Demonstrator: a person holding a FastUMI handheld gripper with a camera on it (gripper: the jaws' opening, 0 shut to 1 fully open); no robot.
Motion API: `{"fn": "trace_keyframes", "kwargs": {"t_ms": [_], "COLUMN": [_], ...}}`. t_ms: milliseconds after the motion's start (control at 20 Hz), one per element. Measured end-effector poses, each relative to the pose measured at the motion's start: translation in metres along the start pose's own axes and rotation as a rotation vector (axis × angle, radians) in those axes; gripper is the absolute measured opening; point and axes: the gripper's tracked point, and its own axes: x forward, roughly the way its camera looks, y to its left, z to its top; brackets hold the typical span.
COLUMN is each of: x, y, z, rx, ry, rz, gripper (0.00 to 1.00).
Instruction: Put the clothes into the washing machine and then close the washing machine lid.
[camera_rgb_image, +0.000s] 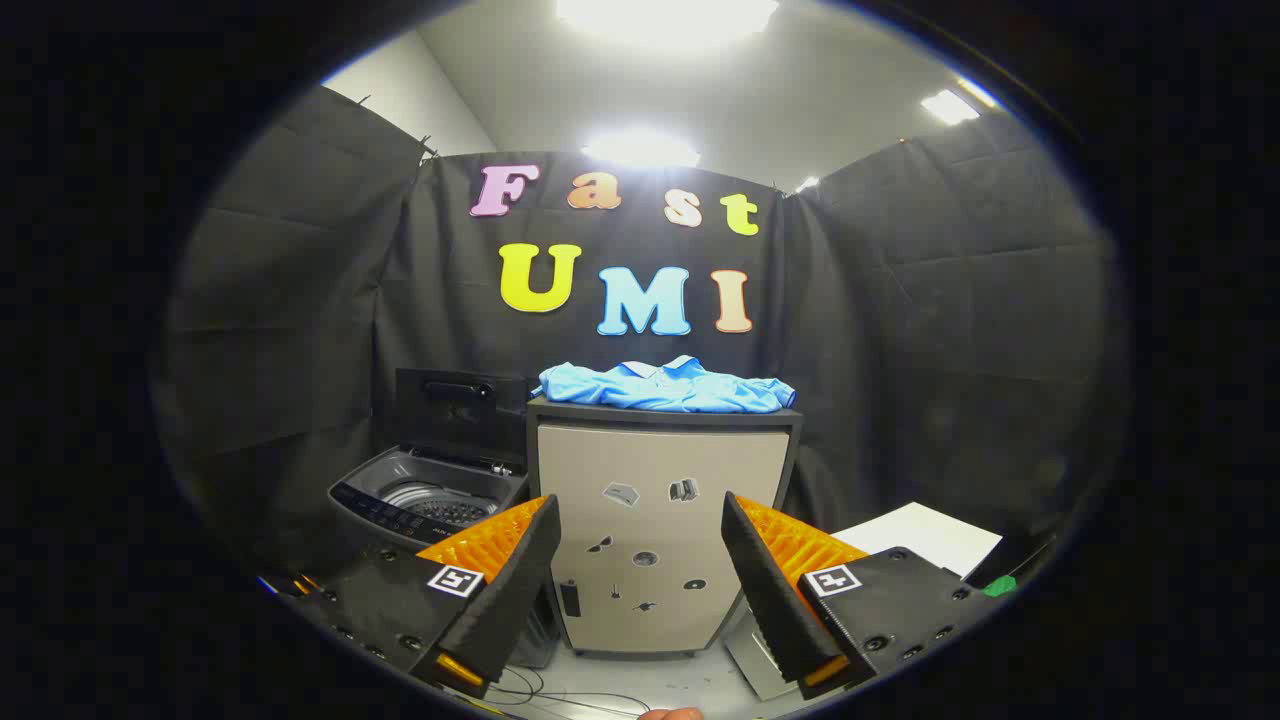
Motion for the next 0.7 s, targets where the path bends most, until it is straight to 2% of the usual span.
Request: {"fn": "trace_keyframes", "kwargs": {"t_ms": [700], "x": [0.0021], "y": [0.0002], "z": [-0.0012], "rx": [-0.012], "ry": [-0.002], "rz": [0.002], "gripper": [1.00]}}
